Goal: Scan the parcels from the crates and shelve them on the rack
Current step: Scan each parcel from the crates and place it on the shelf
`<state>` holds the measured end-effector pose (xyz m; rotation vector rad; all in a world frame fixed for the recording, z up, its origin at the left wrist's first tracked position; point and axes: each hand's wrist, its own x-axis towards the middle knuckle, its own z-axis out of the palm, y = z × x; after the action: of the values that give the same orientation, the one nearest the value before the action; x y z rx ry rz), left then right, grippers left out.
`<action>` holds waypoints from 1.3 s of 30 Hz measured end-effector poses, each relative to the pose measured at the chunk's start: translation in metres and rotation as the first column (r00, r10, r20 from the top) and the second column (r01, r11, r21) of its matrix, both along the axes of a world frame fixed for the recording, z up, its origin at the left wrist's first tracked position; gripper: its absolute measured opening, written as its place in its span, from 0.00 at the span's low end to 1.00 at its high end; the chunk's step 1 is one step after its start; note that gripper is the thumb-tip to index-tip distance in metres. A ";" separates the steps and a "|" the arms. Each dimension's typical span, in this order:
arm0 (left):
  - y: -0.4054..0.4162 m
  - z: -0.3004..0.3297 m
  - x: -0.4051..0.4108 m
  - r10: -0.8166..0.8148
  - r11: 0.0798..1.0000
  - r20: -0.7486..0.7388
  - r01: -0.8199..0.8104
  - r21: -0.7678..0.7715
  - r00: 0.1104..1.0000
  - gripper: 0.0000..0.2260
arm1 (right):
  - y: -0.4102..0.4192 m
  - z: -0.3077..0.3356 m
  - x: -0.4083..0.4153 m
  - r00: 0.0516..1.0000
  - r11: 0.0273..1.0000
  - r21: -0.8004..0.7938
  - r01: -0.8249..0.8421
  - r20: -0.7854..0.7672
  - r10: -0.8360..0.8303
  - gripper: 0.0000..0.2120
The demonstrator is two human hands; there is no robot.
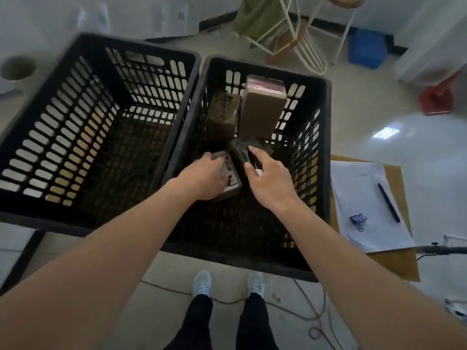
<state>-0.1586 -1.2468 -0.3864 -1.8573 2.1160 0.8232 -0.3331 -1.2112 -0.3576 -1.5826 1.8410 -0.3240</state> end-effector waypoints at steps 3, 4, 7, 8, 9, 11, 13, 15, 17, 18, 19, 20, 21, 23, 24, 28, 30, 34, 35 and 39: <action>-0.006 -0.016 -0.010 0.045 0.997 0.046 -0.047 0.053 0.998 0.27 | -0.013 -0.012 -0.007 1.000 0.999 0.050 -0.016 0.028 0.014 0.25; -0.008 -0.021 -0.012 0.056 0.996 0.051 -0.060 0.070 0.997 0.27 | -0.017 -0.015 -0.010 0.999 0.998 0.063 -0.020 0.036 0.017 0.25; -0.014 -0.035 -0.020 0.083 0.991 0.055 -0.088 0.097 0.995 0.26 | -0.026 -0.023 -0.015 0.998 0.996 0.087 -0.031 0.056 0.026 0.25; -0.015 -0.039 -0.022 0.092 0.991 0.064 -0.098 0.095 0.994 0.25 | -0.028 -0.025 -0.017 0.998 0.995 0.093 -0.037 0.061 0.031 0.25; -0.017 -0.042 -0.026 0.107 0.990 0.083 -0.114 0.086 0.991 0.25 | -0.030 -0.027 -0.017 0.997 0.994 0.099 -0.043 0.070 0.036 0.25; -0.020 -0.048 -0.032 0.164 0.982 0.138 -0.174 0.069 0.977 0.26 | -0.032 -0.029 -0.018 0.995 0.993 0.109 -0.050 0.087 0.040 0.24; -0.020 -0.051 -0.038 0.257 0.961 0.169 -0.271 0.063 0.951 0.33 | -0.031 -0.031 -0.018 0.994 0.992 0.112 -0.052 0.099 0.041 0.24; -0.020 -0.054 -0.042 0.343 0.933 0.163 -0.356 0.052 0.925 0.42 | -0.032 -0.032 -0.019 0.993 0.993 0.108 -0.052 0.108 0.041 0.25; -0.021 -0.056 -0.045 0.397 0.913 0.148 -0.406 0.037 0.906 0.53 | -0.034 -0.032 -0.021 0.993 0.994 0.103 -0.040 0.113 0.029 0.25; -0.022 -0.057 -0.046 0.410 0.907 0.140 -0.419 0.034 0.901 0.57 | -0.035 -0.032 -0.023 0.993 0.994 0.103 -0.029 0.118 0.017 0.25; -0.023 -0.058 -0.046 0.424 0.902 0.131 -0.431 0.036 0.896 0.60 | -0.036 -0.032 -0.024 0.992 0.994 0.103 -0.018 0.124 0.005 0.25; -0.023 -0.059 -0.047 0.441 0.893 0.118 -0.448 0.040 0.890 0.62 | -0.037 -0.031 -0.025 0.992 0.995 0.099 -0.009 0.130 -0.004 0.25; -0.024 -0.060 -0.047 0.462 0.882 0.102 -0.468 0.047 0.881 0.64 | -0.038 -0.030 -0.026 0.991 0.996 0.089 -0.003 0.135 -0.009 0.25; -0.025 -0.061 -0.045 0.520 0.849 0.057 -0.523 0.079 0.852 0.66 | -0.038 -0.029 -0.027 0.990 0.998 0.059 0.001 0.144 -0.009 0.25; -0.025 -0.063 -0.045 0.548 0.830 0.031 -0.549 0.099 0.836 0.67 | -0.038 -0.029 -0.027 0.989 0.999 0.045 0.003 0.149 -0.010 0.25; -0.020 -0.076 -0.044 0.619 0.780 -0.060 -0.604 0.163 0.783 0.63 | -0.036 -0.030 -0.026 0.987 0.999 0.035 0.015 0.162 -0.020 0.25; -0.015 -0.085 -0.042 0.676 0.735 -0.143 -0.647 0.201 0.723 0.59 | -0.034 -0.031 -0.027 0.985 0.999 0.048 0.017 0.169 -0.025 0.25; -0.009 -0.099 -0.044 0.812 0.582 -0.317 -0.721 0.377 0.490 0.54 | -0.029 -0.032 -0.029 0.979 0.997 0.069 0.026 0.198 -0.039 0.25; -0.010 -0.101 -0.046 0.844 0.533 -0.332 -0.727 0.434 0.421 0.54 | -0.028 -0.032 -0.030 0.977 0.997 0.069 0.029 0.207 -0.043 0.25; -0.011 -0.103 -0.050 0.899 0.432 -0.326 -0.722 0.540 0.294 0.57 | -0.026 -0.031 -0.031 0.975 0.998 0.055 0.038 0.217 -0.049 0.25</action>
<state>-0.2088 -1.2579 -0.4894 -2.7395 0.8401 2.0322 -0.3644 -1.2372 -0.3886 -1.4145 1.7033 -0.4496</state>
